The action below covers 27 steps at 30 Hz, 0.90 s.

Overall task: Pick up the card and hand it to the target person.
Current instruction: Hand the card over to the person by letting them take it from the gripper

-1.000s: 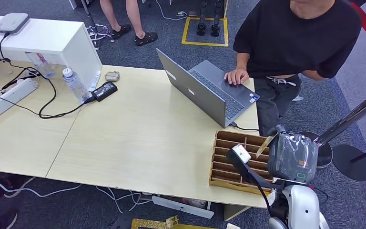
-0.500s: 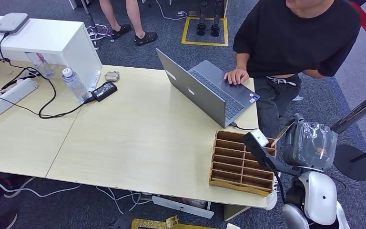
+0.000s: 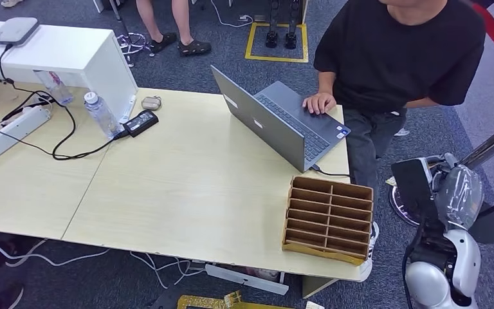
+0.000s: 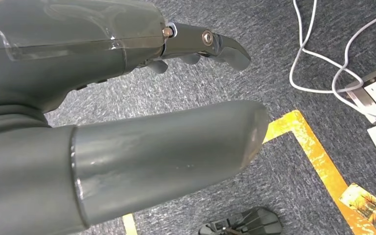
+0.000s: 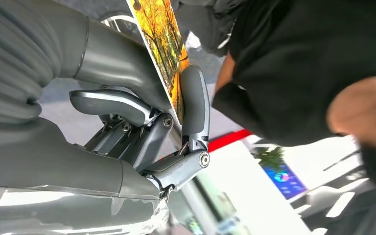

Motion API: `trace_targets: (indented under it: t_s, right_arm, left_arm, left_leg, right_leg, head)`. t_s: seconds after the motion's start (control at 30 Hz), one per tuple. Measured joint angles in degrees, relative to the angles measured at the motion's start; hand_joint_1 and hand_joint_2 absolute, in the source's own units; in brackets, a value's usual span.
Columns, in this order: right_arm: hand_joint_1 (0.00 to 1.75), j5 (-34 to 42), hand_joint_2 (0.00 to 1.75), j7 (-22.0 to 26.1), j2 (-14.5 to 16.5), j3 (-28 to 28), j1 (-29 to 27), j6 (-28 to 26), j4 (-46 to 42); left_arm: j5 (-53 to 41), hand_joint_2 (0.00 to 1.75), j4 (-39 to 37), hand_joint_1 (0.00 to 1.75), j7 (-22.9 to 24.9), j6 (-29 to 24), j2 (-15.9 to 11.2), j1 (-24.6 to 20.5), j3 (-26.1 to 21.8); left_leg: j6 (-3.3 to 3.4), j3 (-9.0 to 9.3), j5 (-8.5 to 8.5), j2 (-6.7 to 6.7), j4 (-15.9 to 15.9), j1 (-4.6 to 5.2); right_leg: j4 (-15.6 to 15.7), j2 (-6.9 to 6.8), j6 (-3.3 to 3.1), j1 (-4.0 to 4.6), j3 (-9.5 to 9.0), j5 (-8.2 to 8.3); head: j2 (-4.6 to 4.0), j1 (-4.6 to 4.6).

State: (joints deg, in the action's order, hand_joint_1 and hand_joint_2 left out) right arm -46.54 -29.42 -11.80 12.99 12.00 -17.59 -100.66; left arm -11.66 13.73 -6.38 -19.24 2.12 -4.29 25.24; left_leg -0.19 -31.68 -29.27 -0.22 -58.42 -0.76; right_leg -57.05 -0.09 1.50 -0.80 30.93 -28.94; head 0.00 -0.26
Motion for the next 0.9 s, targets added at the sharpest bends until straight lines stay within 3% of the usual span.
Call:
trace_targets:
  t_s: [0.17,0.4,0.9]
  right_arm:
    - [1.75,3.22,1.75,0.27,0.48,-3.95,-0.02,-1.07,2.88]
    - [1.75,2.08,1.75,0.21,1.16,-7.79,-0.17,-1.77,6.19]
    - [1.75,-2.78,1.75,0.38,2.58,-10.82,-0.30,-1.98,8.77]
  left_arm:
    - [-0.09,0.00,0.00,0.00,0.08,0.20,0.07,0.00,0.25]
    - [-0.51,0.00,0.00,0.00,0.20,0.22,0.10,-0.01,0.61]
    - [-0.60,0.00,0.00,0.00,0.23,0.19,0.55,-0.01,1.03]
  left_leg:
    - [0.00,0.00,0.00,0.00,0.00,0.00]
    - [0.00,0.01,0.00,0.00,0.00,0.00]
    - [0.00,0.01,0.00,0.00,0.00,0.00]
  right_leg:
    - [0.00,0.00,0.00,0.00,0.00,0.00]
    - [0.00,0.00,0.00,0.00,0.00,0.00]
    - [0.00,0.01,0.00,0.00,0.00,0.00]
  head:
    - [0.00,0.00]
    - [0.00,0.00]
    - [0.00,0.00]
